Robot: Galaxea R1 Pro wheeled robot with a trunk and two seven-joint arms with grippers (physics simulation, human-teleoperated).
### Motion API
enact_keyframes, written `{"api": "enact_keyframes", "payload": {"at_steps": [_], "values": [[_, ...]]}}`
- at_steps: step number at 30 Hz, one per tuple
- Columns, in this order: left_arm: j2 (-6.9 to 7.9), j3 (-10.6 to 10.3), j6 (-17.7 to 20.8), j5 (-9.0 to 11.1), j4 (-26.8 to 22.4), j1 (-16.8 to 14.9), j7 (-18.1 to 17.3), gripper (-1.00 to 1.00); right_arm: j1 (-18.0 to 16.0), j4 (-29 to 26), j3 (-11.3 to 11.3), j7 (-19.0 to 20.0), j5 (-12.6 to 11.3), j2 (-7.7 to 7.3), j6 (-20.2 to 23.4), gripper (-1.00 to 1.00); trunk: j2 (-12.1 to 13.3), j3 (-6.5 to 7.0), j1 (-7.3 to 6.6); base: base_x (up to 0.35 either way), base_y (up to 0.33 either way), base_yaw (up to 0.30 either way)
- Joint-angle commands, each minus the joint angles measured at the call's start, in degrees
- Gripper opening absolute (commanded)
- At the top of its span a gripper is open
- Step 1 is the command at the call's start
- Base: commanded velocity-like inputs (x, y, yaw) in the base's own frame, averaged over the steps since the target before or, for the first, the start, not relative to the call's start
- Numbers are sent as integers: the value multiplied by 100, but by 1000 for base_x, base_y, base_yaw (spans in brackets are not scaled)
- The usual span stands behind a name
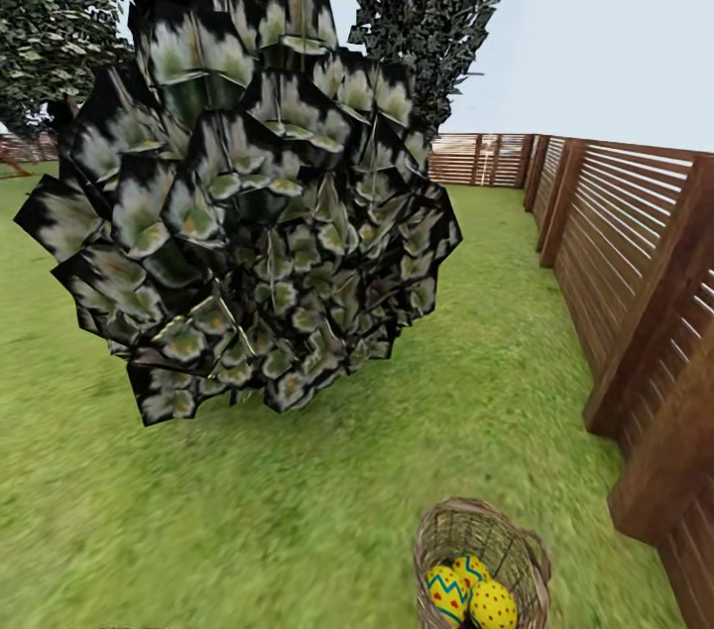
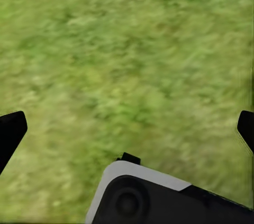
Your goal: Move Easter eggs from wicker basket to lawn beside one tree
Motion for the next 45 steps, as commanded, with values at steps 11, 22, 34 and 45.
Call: {"api": "enact_keyframes", "payload": {"at_steps": [11, 22, 34, 45], "values": [[-151, -40, -45, 46, -213, 1, 53, 100, -3, -7, -47, -7, 42, -14, -15, 100, -89, -46, 49, 62, -106, 53], [-176, -36, 63, 47, -248, 0, 84, 100, -3, -9, -44, -7, 42, -2, -15, 100, -531, -243, 290, -55, 0, 0], [-252, -48, 3281, 25, -3122, 0, 393, 100, -5, -966, -48, -51, 37, 5, 54, 100, -1012, -459, 554, -98, 0, 0], [-879, -834, 5805, 34, -5954, -99, 1897, 100, -1095, -2268, -66, -548, 15, -32, 2683, 100, -1453, -656, 795, -1, 0, 0]]}}
